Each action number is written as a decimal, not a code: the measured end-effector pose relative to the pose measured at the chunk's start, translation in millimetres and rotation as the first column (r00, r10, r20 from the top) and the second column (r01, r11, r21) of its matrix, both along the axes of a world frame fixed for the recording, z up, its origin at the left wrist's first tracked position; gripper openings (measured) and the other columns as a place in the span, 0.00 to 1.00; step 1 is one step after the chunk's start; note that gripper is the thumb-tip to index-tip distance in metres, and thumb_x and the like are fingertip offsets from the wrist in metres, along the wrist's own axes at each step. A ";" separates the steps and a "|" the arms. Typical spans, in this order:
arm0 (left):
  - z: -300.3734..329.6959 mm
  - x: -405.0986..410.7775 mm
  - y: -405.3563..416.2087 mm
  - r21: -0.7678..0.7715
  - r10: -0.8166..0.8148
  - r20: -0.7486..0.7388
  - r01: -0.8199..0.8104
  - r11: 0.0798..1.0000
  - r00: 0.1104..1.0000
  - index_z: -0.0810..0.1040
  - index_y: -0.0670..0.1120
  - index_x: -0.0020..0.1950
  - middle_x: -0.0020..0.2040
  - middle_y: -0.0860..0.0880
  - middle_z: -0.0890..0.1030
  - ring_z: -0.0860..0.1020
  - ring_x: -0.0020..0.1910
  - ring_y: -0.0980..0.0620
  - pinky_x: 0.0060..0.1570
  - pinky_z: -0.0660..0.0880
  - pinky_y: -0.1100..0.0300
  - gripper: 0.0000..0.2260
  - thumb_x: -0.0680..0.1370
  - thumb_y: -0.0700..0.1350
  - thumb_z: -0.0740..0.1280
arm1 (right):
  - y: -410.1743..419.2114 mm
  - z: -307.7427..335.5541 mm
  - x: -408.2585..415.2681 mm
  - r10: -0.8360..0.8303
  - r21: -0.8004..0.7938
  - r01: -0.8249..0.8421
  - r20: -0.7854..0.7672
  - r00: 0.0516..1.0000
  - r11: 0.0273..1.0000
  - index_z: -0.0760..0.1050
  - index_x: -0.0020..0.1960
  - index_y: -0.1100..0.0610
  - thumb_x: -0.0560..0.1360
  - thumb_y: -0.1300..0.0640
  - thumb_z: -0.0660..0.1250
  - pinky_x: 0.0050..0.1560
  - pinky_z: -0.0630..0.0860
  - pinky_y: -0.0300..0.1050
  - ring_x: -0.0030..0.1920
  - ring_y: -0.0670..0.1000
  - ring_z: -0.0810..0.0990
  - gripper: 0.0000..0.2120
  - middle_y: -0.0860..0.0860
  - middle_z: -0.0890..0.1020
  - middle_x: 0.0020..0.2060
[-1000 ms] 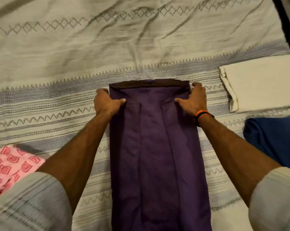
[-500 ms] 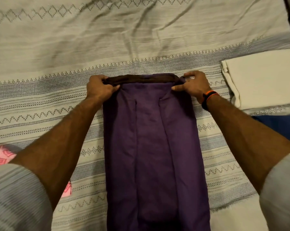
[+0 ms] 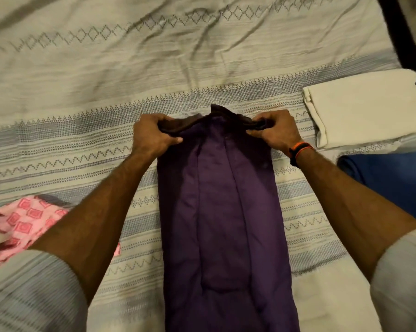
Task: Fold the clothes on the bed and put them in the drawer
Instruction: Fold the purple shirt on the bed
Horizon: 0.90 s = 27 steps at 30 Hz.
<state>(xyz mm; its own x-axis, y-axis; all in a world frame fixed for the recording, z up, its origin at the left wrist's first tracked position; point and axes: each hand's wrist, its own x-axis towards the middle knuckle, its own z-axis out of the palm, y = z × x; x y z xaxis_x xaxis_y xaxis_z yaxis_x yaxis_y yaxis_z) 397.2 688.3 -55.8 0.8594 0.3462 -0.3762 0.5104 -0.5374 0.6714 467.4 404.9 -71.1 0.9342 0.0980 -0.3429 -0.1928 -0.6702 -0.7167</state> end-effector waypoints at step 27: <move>-30.4 -357.0 -88.1 0.349 -0.656 -0.155 0.662 0.663 0.739 0.82 0.45 0.52 0.42 0.44 0.80 0.77 0.41 0.40 0.36 0.74 0.52 0.22 0.60 0.32 0.73 | -117.5 -12.0 -337.4 0.464 -0.313 -0.434 0.025 0.885 0.845 0.82 0.40 0.59 0.59 0.69 0.66 0.41 0.78 0.50 0.41 0.62 0.81 0.12 0.54 0.83 0.39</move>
<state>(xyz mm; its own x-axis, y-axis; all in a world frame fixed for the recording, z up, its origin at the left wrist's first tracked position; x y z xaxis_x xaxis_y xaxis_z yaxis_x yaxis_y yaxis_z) 40.2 600.2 -86.2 0.9114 -0.1985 -0.3605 -0.0633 -0.9332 0.3537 130.0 287.4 -83.1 0.8417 0.4251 -0.3329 0.2397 -0.8466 -0.4751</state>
